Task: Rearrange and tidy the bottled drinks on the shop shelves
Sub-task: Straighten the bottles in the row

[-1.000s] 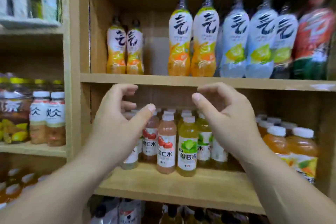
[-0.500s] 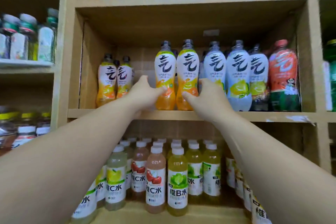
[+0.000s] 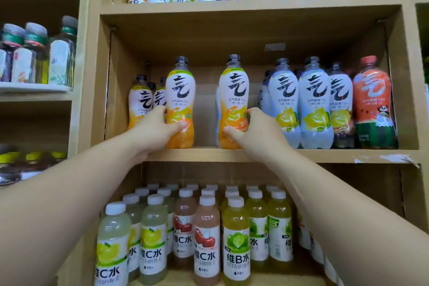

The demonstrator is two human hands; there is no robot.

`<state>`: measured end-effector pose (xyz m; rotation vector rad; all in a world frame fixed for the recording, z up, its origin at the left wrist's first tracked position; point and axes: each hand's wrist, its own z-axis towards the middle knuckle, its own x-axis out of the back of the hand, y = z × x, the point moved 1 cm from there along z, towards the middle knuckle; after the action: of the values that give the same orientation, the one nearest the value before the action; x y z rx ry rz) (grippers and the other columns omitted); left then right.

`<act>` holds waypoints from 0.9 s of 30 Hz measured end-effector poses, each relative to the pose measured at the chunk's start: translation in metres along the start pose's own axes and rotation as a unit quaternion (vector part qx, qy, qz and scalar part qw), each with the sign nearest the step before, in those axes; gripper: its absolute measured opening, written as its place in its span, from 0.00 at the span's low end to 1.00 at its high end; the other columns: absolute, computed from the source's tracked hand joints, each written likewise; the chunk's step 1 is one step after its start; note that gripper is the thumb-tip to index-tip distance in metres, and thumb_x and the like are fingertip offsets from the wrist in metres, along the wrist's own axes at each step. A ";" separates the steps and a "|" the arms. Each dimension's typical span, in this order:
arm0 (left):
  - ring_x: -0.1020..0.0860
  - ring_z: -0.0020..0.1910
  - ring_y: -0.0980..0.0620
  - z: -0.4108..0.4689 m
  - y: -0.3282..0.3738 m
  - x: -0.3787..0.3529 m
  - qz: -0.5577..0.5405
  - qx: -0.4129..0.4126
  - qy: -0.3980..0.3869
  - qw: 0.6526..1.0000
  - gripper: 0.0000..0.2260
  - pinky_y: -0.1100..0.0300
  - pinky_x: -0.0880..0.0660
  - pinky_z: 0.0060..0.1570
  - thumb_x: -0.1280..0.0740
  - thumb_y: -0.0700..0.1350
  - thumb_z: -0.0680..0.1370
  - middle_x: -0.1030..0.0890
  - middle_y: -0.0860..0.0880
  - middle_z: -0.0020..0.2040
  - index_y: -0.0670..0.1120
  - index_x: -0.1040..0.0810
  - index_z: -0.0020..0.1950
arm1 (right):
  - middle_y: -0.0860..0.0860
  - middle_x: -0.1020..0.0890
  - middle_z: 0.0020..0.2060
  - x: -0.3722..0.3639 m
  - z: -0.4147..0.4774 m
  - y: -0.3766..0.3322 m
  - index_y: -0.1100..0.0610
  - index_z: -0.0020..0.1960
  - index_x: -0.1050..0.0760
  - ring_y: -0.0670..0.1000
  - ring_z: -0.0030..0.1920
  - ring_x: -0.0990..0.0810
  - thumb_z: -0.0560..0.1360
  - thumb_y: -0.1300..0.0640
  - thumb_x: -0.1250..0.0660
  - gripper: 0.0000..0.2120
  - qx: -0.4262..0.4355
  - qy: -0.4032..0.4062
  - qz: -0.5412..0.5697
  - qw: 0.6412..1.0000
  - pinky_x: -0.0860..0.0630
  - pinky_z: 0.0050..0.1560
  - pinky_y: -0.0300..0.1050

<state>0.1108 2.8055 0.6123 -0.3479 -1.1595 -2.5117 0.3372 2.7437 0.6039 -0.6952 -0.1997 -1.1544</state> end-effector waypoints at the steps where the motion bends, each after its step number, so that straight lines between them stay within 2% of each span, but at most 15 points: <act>1: 0.18 0.54 0.48 -0.001 -0.005 0.011 0.014 0.009 0.008 1.000 0.17 0.48 0.22 0.58 0.27 0.53 0.77 0.18 0.49 0.57 0.52 0.27 0.62 | 0.53 0.19 0.56 -0.005 0.000 -0.006 0.56 0.63 0.28 0.57 0.57 0.20 0.74 0.37 0.28 0.28 0.003 -0.003 0.011 1.000 0.22 0.57 0.56; 6: 0.23 0.55 0.48 -0.003 -0.017 0.047 0.114 0.002 0.043 0.993 0.20 0.54 0.27 0.54 0.31 0.52 0.81 0.21 0.48 0.59 0.49 0.30 0.71 | 0.53 0.19 0.56 -0.037 0.004 -0.043 0.55 0.63 0.28 0.56 0.57 0.20 0.73 0.37 0.27 0.28 0.018 -0.034 0.037 0.999 0.22 0.58 0.56; 9: 0.25 0.54 0.50 0.002 -0.020 0.054 0.145 0.010 0.023 0.989 0.23 0.55 0.28 0.52 0.33 0.53 0.81 0.22 0.48 0.59 0.48 0.33 0.74 | 0.54 0.19 0.56 -0.056 0.014 -0.065 0.57 0.61 0.27 0.57 0.57 0.20 0.74 0.38 0.28 0.27 0.015 -0.064 0.021 0.998 0.23 0.54 0.51; 12: 0.24 0.54 0.49 0.009 -0.021 0.058 0.163 0.006 0.006 0.987 0.22 0.54 0.27 0.52 0.33 0.52 0.82 0.21 0.46 0.61 0.47 0.32 0.73 | 0.56 0.18 0.56 -0.070 0.025 -0.084 0.59 0.61 0.26 0.59 0.57 0.20 0.75 0.40 0.27 0.26 0.015 -0.092 -0.003 0.996 0.28 0.48 0.48; 17: 0.21 0.60 0.44 0.020 -0.036 0.068 0.181 0.013 0.010 0.983 0.21 0.49 0.23 0.60 0.33 0.53 0.81 0.21 0.45 0.64 0.46 0.30 0.71 | 0.55 0.18 0.55 -0.095 0.039 -0.106 0.60 0.61 0.25 0.58 0.56 0.19 0.73 0.40 0.26 0.27 0.022 -0.127 0.002 0.992 0.26 0.49 0.47; 21: 0.22 0.59 0.42 0.030 -0.050 0.074 0.249 0.041 0.043 0.967 0.22 0.50 0.24 0.55 0.33 0.53 0.81 0.22 0.43 0.64 0.44 0.32 0.71 | 0.53 0.17 0.52 -0.111 0.048 -0.112 0.57 0.59 0.24 0.55 0.50 0.17 0.72 0.41 0.24 0.26 0.008 -0.150 0.040 0.988 0.18 0.54 0.53; 25: 0.22 0.59 0.40 0.029 -0.057 0.068 0.319 0.009 0.080 0.944 0.25 0.50 0.24 0.52 0.33 0.48 0.81 0.22 0.41 0.64 0.42 0.37 0.75 | 0.53 0.18 0.50 -0.119 0.053 -0.119 0.56 0.58 0.26 0.55 0.45 0.15 0.71 0.40 0.23 0.26 -0.006 -0.164 0.058 0.985 0.16 0.50 0.55; 27: 0.21 0.58 0.40 0.027 -0.060 0.066 0.312 -0.004 0.106 0.944 0.24 0.50 0.24 0.51 0.31 0.49 0.80 0.22 0.42 0.62 0.44 0.35 0.72 | 0.52 0.18 0.48 -0.121 0.054 -0.122 0.55 0.57 0.28 0.54 0.41 0.14 0.70 0.39 0.23 0.27 -0.009 -0.158 0.044 0.986 0.16 0.48 0.53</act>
<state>0.0283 2.8487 0.6126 -0.3658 -0.7930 -1.9400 0.1893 2.8411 0.6358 -0.8932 -0.4225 -0.9582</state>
